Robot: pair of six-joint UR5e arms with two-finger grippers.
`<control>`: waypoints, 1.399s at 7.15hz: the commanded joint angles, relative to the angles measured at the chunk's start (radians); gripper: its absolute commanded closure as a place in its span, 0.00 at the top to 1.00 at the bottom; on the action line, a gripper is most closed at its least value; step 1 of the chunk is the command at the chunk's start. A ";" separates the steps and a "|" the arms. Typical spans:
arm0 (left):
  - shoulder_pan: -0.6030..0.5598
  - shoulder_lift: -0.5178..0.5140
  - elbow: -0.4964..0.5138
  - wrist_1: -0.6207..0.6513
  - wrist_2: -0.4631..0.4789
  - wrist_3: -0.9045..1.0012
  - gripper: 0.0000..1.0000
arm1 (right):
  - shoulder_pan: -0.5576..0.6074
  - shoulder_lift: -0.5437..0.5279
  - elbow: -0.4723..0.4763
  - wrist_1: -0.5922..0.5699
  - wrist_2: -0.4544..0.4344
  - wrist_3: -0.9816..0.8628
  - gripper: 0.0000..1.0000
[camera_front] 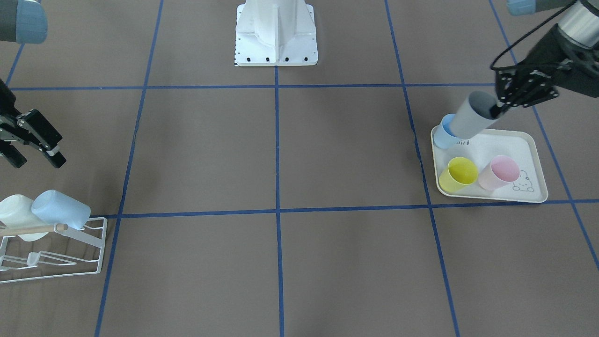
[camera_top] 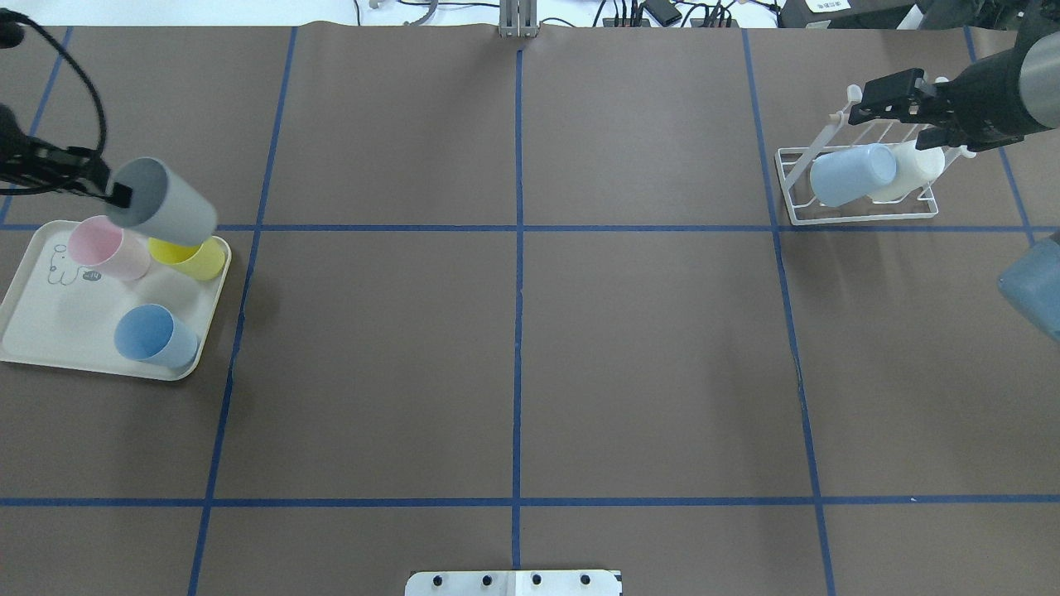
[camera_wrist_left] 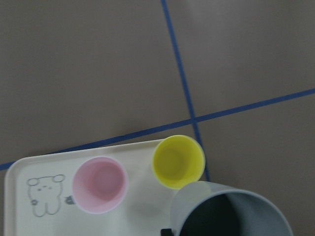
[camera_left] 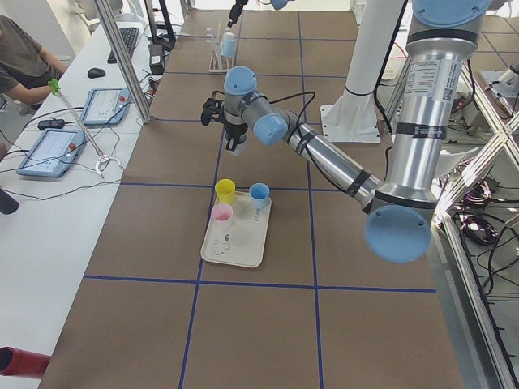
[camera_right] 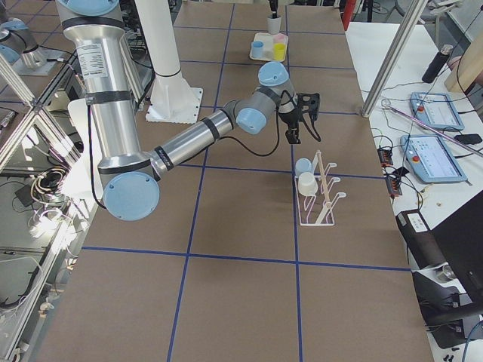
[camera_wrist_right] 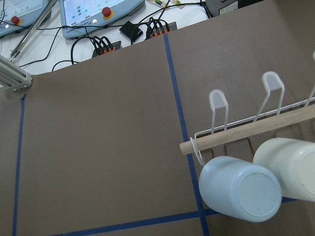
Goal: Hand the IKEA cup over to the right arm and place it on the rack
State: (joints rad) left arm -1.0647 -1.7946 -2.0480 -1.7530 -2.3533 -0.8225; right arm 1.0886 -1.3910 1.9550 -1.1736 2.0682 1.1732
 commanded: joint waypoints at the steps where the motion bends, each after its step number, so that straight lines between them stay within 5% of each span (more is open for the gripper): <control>1: 0.185 -0.202 0.060 -0.008 -0.009 -0.269 0.00 | -0.039 0.041 0.022 0.003 0.001 0.118 1.00; 2: 0.230 -0.260 0.084 -0.072 0.046 -0.417 0.00 | -0.065 0.053 0.045 0.005 0.000 0.213 1.00; 3: 0.259 -0.297 0.154 -0.268 0.074 -0.604 0.00 | -0.081 0.073 0.080 0.005 0.001 0.308 1.00; 5: 0.291 -0.310 0.370 -0.963 0.238 -1.050 0.00 | -0.098 0.090 0.134 0.072 0.003 0.493 1.00; 7: 0.316 -0.313 0.521 -1.410 0.438 -1.329 0.00 | -0.105 0.092 0.128 0.258 0.001 0.720 1.00; 10: 0.325 -0.429 0.591 -1.502 0.518 -1.518 0.00 | -0.151 0.176 0.082 0.423 -0.010 0.980 1.00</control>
State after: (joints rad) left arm -0.7470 -2.1841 -1.4820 -3.2055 -1.8736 -2.2678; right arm 0.9570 -1.2655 2.0654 -0.8123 2.0632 2.0393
